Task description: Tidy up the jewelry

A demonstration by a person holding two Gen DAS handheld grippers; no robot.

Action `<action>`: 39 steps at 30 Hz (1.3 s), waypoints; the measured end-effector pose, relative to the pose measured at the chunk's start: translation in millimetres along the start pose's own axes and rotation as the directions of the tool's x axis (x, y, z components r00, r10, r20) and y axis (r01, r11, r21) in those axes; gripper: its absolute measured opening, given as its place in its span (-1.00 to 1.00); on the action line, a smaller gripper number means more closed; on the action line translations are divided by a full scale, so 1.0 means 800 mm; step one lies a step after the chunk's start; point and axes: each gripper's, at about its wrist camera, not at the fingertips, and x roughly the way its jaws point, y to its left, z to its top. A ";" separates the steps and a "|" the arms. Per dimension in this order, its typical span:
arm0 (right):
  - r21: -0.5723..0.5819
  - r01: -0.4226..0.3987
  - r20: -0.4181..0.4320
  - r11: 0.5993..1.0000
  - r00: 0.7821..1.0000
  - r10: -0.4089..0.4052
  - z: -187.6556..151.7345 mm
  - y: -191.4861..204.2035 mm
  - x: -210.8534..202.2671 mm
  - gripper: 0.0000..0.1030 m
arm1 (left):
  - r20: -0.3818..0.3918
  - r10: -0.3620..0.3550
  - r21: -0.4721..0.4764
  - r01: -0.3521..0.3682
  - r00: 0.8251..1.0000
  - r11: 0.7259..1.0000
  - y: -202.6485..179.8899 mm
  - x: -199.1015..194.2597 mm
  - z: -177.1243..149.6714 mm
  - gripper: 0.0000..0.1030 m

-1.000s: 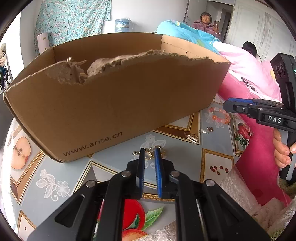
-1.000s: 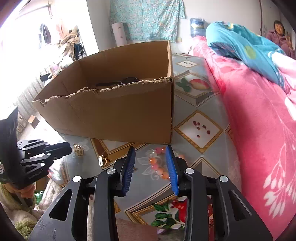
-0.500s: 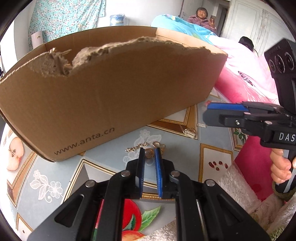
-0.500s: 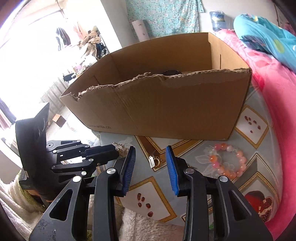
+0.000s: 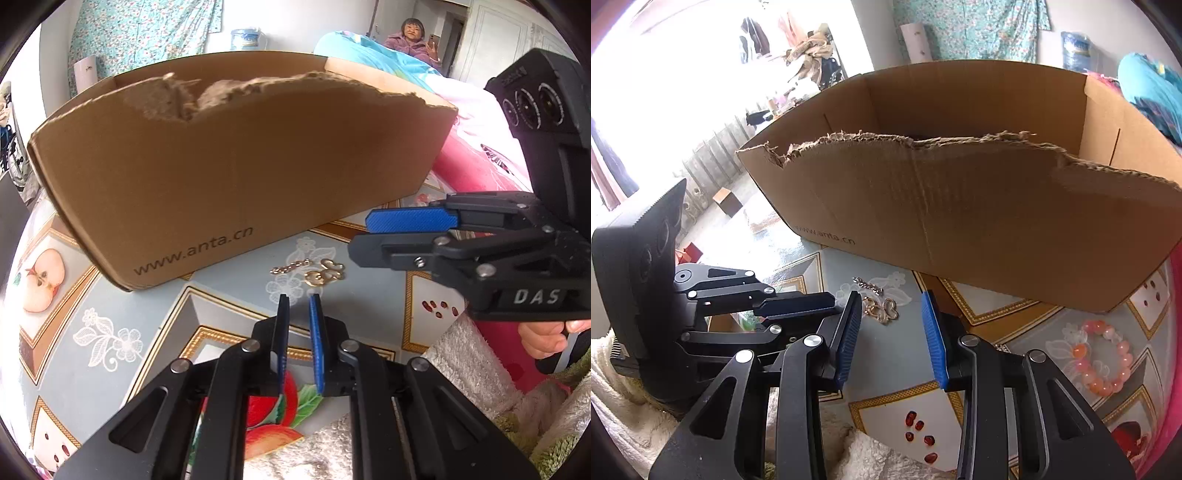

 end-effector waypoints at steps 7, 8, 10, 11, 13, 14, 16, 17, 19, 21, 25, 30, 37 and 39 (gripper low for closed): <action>-0.014 0.047 -0.038 0.999 0.998 -0.048 0.000 0.013 0.023 -0.40 | 0.016 0.001 -0.035 -0.001 1.000 0.999 0.014 -0.004 -0.004 -0.80; -0.020 0.061 -0.045 0.998 0.997 -0.062 -0.001 0.016 0.026 -0.46 | 0.017 0.000 -0.037 0.001 1.000 0.999 0.015 -0.004 -0.004 -0.80; -0.044 0.096 -0.037 0.994 0.995 -0.098 -0.003 0.021 0.027 -0.51 | 0.021 0.001 -0.038 0.000 1.000 0.999 0.015 -0.004 -0.005 -0.80; -0.058 0.112 -0.037 0.992 0.993 -0.114 -0.004 0.024 0.028 -0.54 | 0.023 0.003 -0.035 -0.003 1.000 0.999 0.015 -0.004 -0.005 -0.80; -0.070 0.121 -0.039 0.990 0.992 -0.124 -0.004 0.028 0.028 -0.63 | 0.026 0.009 -0.032 -0.008 1.000 0.999 0.016 -0.006 -0.007 -0.80; -0.070 0.119 -0.042 0.990 0.992 -0.122 -0.004 0.028 0.029 -0.66 | 0.028 0.008 -0.033 -0.007 1.000 0.999 0.017 -0.007 -0.008 -0.80; -0.071 0.114 -0.048 0.991 0.992 -0.117 -0.003 0.028 0.028 -0.69 | 0.030 0.009 -0.038 -0.007 1.000 0.999 0.016 -0.008 -0.009 -0.80; -0.066 0.108 -0.049 0.992 0.993 -0.111 -0.003 0.027 0.027 -0.72 | 0.030 0.008 -0.040 -0.007 1.000 0.999 0.017 -0.007 -0.009 -0.80; -0.046 0.092 -0.050 0.995 0.994 -0.094 -0.003 0.023 0.025 -0.72 | 0.032 0.009 -0.045 -0.008 0.999 0.999 0.018 -0.008 -0.009 -0.80; -0.029 0.077 -0.050 0.997 0.996 -0.079 -0.003 0.019 0.022 -0.72 | 0.034 0.011 -0.047 -0.010 0.999 0.999 0.018 -0.008 -0.011 -0.80; 0.029 0.033 -0.062 0.999 0.998 -0.031 -0.006 0.008 0.021 -1.00 | 0.037 0.017 -0.052 -0.015 0.999 0.999 0.019 -0.010 -0.012 -0.80; 0.039 0.050 -0.072 0.998 0.996 -0.048 -0.008 0.010 0.016 -1.00 | 0.040 0.020 -0.053 -0.018 0.999 0.998 0.018 -0.011 -0.011 -0.80; 0.060 0.074 -0.090 0.995 0.994 -0.068 -0.017 0.007 0.002 -1.00 | 0.044 0.025 -0.062 -0.023 0.999 0.998 0.017 -0.008 -0.009 -0.80; 0.061 0.080 -0.090 0.995 0.993 -0.075 -0.018 0.007 0.000 -1.00 | 0.048 0.025 -0.067 -0.021 0.999 0.998 0.018 -0.008 -0.009 -0.80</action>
